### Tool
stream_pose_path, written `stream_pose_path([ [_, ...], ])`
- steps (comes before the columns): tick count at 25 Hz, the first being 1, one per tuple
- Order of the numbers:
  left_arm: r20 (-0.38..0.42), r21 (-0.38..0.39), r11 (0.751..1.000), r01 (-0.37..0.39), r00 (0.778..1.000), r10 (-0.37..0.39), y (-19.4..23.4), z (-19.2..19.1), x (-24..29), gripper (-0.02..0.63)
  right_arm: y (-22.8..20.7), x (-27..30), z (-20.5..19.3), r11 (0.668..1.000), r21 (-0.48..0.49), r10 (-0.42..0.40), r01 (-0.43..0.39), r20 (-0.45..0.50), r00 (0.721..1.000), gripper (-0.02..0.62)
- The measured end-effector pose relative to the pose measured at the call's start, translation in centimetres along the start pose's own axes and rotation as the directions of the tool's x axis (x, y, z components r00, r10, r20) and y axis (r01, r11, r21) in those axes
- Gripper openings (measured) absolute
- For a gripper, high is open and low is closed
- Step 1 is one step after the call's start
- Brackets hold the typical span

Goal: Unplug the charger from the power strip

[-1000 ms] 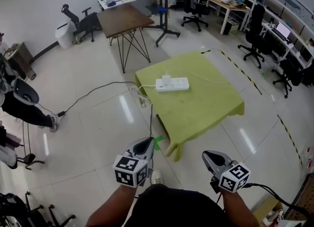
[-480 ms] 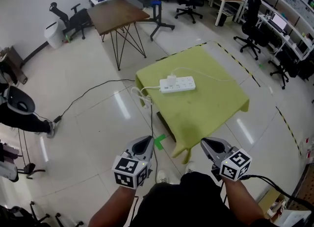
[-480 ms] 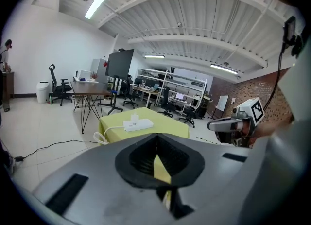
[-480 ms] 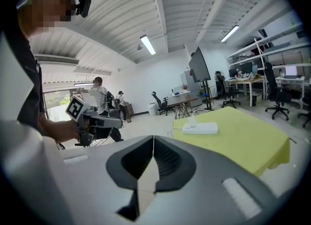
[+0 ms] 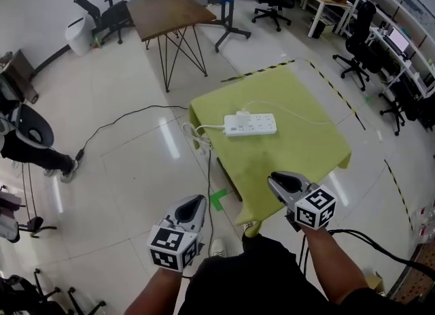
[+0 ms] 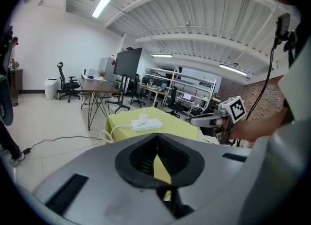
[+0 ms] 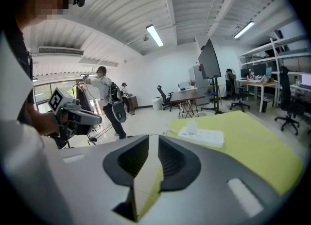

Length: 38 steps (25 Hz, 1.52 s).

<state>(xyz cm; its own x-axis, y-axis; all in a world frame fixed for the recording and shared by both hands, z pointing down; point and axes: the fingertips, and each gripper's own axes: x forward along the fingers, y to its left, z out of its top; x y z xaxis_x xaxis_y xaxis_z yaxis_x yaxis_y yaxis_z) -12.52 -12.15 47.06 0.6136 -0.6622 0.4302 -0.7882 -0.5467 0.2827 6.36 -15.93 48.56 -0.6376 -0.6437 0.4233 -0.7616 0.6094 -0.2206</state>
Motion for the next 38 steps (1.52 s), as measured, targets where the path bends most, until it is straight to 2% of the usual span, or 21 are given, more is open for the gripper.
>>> stream_pose_path([
  [4,-0.019,-0.028,0.998,-0.063,0.998,0.063,0.9,-0.1,1.5,0.006,-6.0,5.0,-0.6,1.0,0.019,0.005,-0.005,-0.002,1.0,0.083],
  [9,-0.055,-0.069,0.988,-0.139,0.989,0.135,1.3,0.0,3.6,0.006,-12.9,11.5,-1.9,0.999,0.037,0.015,-0.013,-0.049,0.999,0.114],
  [15,-0.099,-0.099,0.971,-0.216,0.973,0.206,1.8,-0.4,4.9,0.006,-17.5,19.1,-0.5,0.996,-0.029,0.086,-0.089,-0.102,0.991,0.177],
  [20,-0.123,-0.135,0.953,-0.272,0.959,0.257,2.1,-1.1,5.3,0.007,-18.6,22.9,-0.2,0.973,-0.109,0.184,-0.205,-0.175,0.967,0.244],
  [27,-0.152,-0.159,0.936,-0.315,0.944,0.292,2.0,-2.1,5.9,0.006,-18.1,25.1,-0.8,0.932,-0.139,0.303,-0.334,-0.206,0.93,0.262],
  [31,-0.164,-0.156,0.928,-0.339,0.935,0.315,2.3,-2.4,6.2,0.007,-17.9,26.5,-1.5,0.916,-0.167,0.322,-0.365,-0.238,0.916,0.257],
  [33,-0.167,-0.159,0.924,-0.347,0.932,0.321,2.3,-2.6,6.1,0.006,-17.8,26.5,-1.6,0.913,-0.178,0.323,-0.368,-0.239,0.916,0.223],
  [38,-0.168,-0.16,0.923,-0.35,0.931,0.324,2.2,-2.5,5.9,0.006,-17.4,26.1,-1.3,0.901,-0.228,0.316,-0.368,-0.235,0.919,0.202],
])
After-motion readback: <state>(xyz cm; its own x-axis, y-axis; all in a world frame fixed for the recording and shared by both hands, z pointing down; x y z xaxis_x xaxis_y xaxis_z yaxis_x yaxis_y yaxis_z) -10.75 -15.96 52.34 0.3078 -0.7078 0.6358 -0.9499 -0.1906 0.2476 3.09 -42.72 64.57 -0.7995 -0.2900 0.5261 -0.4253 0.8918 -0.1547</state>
